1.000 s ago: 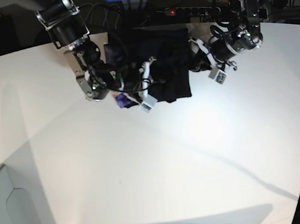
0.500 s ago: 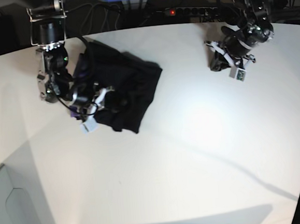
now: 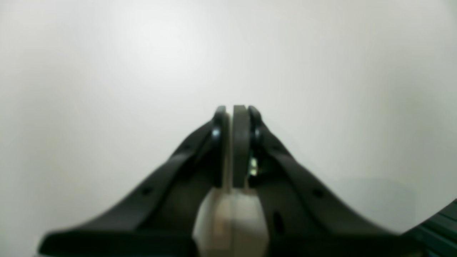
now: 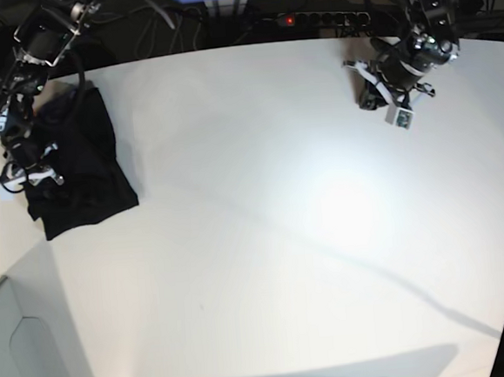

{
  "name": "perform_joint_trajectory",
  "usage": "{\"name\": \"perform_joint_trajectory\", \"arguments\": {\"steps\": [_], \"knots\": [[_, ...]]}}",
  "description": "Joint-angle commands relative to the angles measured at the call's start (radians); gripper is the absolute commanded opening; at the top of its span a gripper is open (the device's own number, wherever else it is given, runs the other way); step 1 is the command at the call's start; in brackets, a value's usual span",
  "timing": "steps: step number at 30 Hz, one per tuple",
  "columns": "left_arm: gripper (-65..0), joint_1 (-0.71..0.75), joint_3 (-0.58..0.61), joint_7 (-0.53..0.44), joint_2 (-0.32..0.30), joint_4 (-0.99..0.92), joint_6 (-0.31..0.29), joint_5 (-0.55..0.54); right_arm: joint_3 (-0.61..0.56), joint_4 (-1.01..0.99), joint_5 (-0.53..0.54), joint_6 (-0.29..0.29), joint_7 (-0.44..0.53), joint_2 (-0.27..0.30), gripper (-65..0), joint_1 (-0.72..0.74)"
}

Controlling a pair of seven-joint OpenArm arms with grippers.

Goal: Fold the T-shirt properly

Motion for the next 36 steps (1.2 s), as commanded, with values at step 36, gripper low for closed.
{"name": "perform_joint_trajectory", "arguments": {"steps": [36], "knots": [[-61.0, 0.084, -0.084, -0.132, 0.03, 0.208, 0.001, 0.007, 0.073, 0.575, -0.014, -0.143, 0.213, 0.048, -65.0, -0.091]]}}
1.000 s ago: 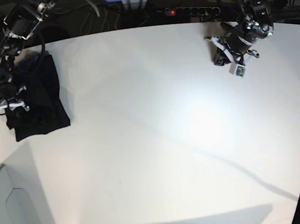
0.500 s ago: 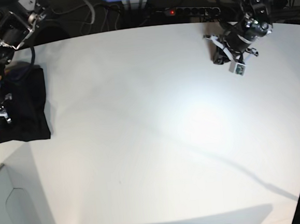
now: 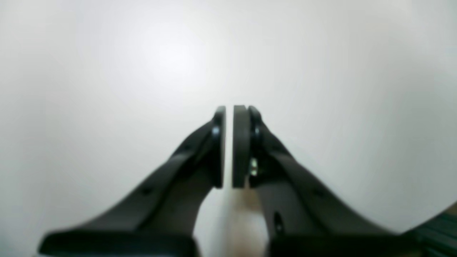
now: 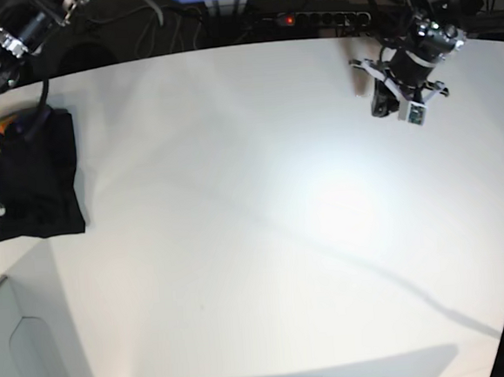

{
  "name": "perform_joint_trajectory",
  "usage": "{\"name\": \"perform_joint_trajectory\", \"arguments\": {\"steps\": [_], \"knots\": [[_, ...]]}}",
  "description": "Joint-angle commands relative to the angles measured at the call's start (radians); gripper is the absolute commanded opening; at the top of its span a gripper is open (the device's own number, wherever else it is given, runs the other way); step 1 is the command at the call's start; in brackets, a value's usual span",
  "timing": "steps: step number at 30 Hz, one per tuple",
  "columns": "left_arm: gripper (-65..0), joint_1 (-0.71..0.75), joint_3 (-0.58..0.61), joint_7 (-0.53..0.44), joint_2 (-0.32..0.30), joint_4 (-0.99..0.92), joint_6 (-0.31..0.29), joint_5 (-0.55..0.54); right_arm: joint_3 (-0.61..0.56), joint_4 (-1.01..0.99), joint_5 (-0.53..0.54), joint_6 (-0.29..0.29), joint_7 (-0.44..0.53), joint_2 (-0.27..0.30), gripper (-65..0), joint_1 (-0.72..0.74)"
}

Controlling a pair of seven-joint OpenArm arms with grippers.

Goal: Fold the T-shirt properly

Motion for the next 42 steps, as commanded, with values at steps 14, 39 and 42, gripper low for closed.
{"name": "perform_joint_trajectory", "arguments": {"steps": [14, 39, 42], "knots": [[-61.1, 0.236, -0.237, -0.866, 0.191, 0.068, 0.0, -0.013, 0.13, 0.154, 0.0, 0.071, 0.151, -0.027, -65.0, -0.492], [-61.1, 0.055, -0.143, -2.004, -0.013, -1.534, 0.012, 0.178, -0.276, -1.523, -0.535, 0.114, 1.116, 0.093, -65.0, -0.443], [-61.1, 0.0, -0.053, -1.991, -0.027, -1.632, 0.012, 0.201, -0.421, -1.699, -0.537, 0.114, 1.16, 0.111, -65.0, -0.344]]}}
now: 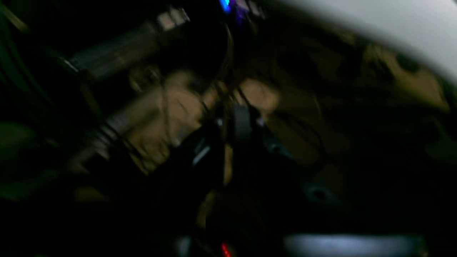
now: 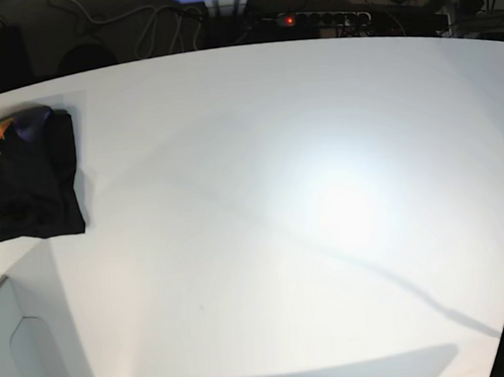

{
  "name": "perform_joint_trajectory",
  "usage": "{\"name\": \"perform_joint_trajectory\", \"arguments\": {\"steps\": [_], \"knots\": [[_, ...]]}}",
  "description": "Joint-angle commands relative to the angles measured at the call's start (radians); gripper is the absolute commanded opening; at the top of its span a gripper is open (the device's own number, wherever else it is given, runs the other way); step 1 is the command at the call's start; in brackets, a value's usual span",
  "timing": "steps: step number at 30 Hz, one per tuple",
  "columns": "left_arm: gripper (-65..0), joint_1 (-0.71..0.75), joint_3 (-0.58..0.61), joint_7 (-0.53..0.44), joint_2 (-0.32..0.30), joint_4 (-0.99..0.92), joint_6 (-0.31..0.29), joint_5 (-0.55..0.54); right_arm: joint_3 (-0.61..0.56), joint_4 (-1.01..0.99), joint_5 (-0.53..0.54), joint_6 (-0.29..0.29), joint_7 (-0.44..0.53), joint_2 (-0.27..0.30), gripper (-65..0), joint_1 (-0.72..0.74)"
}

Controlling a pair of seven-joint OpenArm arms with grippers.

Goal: Fold the T-shirt properly

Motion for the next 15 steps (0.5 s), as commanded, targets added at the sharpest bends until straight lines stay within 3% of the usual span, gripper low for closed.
{"name": "perform_joint_trajectory", "arguments": {"steps": [1, 5, 8, 11, 13, 15], "knots": [[-61.1, -0.011, 0.027, -0.008, -0.013, -0.023, -0.003, 0.005, -0.043, -0.002, 0.003, 0.004, 0.008, 0.021, -65.0, -0.004], [-61.0, -0.108, 0.135, 0.132, -0.008, -0.123, -0.003, 0.054, -0.239, 0.046, 0.003, 0.0, -0.106, -0.001, -65.0, 0.039], [-61.0, -0.167, 0.179, 0.343, -0.008, -0.149, -0.003, 0.08, -0.287, 0.069, 0.003, 0.0, -0.189, -0.002, -65.0, 0.07], [-61.0, -0.226, 0.21, 0.626, -0.005, -0.146, 0.003, 0.077, -0.296, 0.067, 0.003, 0.0, -0.246, -0.026, -65.0, 0.11], [-61.0, -0.256, 0.218, 0.767, 0.016, -0.146, 0.051, 0.079, -0.296, 0.067, 0.003, 0.0, -0.282, -0.035, -65.0, 0.131], [-61.0, -0.278, 0.221, 0.882, 0.03, -0.146, 0.16, 0.079, -0.294, 0.067, 0.003, -0.002, -0.327, -0.042, -65.0, 0.153]]}}
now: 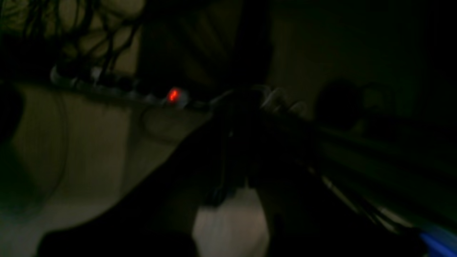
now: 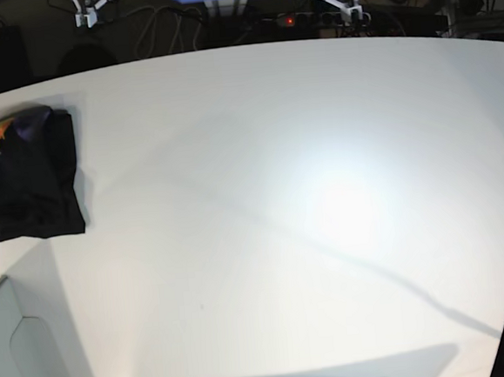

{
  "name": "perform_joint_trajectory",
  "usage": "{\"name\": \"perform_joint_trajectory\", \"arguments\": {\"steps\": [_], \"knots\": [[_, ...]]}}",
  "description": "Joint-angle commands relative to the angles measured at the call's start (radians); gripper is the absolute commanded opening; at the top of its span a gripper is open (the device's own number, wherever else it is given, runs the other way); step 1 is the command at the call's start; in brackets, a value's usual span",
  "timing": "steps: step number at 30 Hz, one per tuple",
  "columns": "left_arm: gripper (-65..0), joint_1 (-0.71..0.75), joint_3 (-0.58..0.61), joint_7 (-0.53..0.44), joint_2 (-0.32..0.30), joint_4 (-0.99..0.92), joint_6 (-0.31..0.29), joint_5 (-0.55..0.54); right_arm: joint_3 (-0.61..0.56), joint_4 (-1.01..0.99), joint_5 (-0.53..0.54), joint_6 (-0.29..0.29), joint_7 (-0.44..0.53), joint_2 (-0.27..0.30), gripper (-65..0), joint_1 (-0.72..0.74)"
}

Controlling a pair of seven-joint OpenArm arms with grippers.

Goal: Fold the T-shirt properly

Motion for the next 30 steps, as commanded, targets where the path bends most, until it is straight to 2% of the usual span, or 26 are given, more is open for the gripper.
{"name": "perform_joint_trajectory", "arguments": {"steps": [1, 3, 5, 10, 11, 15, 17, 19, 28, 30], "knots": [[-61.0, 0.002, 0.0, 0.02, -0.005, 0.001, 0.058, -0.004, 0.001, 0.0, 0.003, 0.001, -0.015, -0.003, -65.0, 0.0], [-61.0, -0.001, 0.0, 0.077, 0.023, 0.003, 0.2, -0.003, 0.001, 0.0, 0.003, 0.001, -0.061, -0.025, -65.0, 0.022], [-61.0, -0.001, 0.002, 0.077, 0.041, 0.003, 0.274, 0.0, -0.001, 0.0, 0.003, 0.001, -0.097, -0.037, -65.0, 0.034], [-61.0, -0.001, 0.077, 0.077, 0.063, 0.001, 0.28, 0.08, -0.001, 0.0, 0.001, -0.001, -0.111, -0.065, -65.0, 0.057], [-61.0, 0.002, 0.094, 0.077, 0.067, 0.001, 0.28, 0.088, -0.001, 0.0, 0.001, -0.016, -0.114, -0.068, -65.0, 0.06], [-61.0, 0.005, 0.1, 0.086, 0.072, -0.008, 0.282, 0.089, -0.108, 0.003, 0.001, -0.188, -0.107, -0.085, -65.0, 0.057], [-61.0, 0.008, 0.098, 0.086, 0.072, -0.009, 0.283, 0.089, -0.156, 0.003, 0.003, -0.242, -0.103, -0.089, -65.0, 0.057], [-61.0, 0.008, 0.098, 0.086, 0.067, -0.009, 0.283, 0.089, -0.166, 0.003, 0.003, -0.249, -0.078, -0.109, -65.0, 0.057], [-61.0, -0.015, 0.106, 0.089, 0.067, -0.009, 0.282, 0.096, -0.163, 0.0, 0.007, -0.252, -0.068, -0.111, -65.0, 0.057], [-60.8, -0.029, 0.108, 0.13, 0.069, -0.009, 0.282, 0.096, -0.163, 0.002, 0.007, -0.252, -0.068, -0.112, -65.0, 0.057]]}}
